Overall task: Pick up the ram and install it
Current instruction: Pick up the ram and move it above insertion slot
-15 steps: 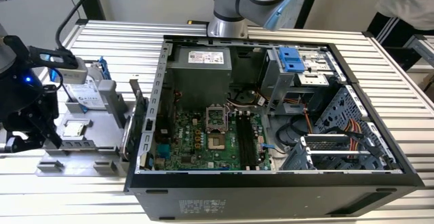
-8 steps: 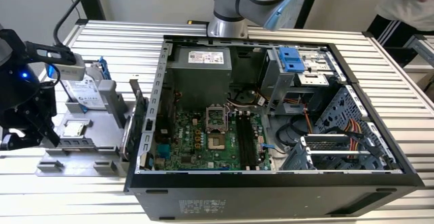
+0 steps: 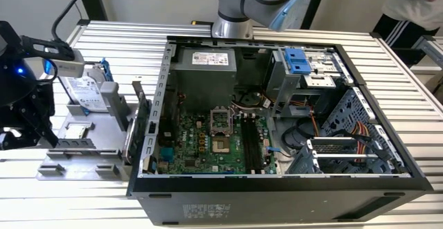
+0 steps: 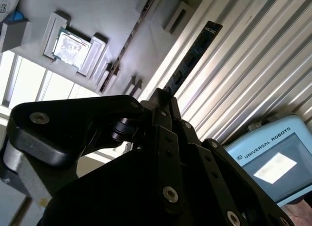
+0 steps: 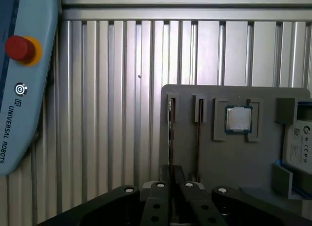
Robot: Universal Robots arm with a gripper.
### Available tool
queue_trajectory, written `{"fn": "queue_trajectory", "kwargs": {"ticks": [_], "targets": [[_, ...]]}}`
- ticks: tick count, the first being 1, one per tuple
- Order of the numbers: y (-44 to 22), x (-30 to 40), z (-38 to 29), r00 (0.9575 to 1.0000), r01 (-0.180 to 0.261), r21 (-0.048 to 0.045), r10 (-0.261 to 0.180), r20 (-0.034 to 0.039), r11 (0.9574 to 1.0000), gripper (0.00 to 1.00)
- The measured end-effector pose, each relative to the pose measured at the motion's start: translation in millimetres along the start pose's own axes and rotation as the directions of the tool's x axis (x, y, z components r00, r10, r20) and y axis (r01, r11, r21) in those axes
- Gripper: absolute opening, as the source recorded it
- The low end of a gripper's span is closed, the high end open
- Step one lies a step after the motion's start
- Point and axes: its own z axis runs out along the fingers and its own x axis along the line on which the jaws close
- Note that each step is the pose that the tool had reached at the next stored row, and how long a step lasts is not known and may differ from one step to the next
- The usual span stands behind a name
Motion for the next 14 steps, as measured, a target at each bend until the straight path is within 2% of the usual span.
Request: {"fn": "queue_trajectory", "kwargs": {"ticks": [14], "targets": [[0.0,0.4,-9.7,1.0000,0.000,-0.0001,0.000,-0.0072,1.0000,0.00]]}}
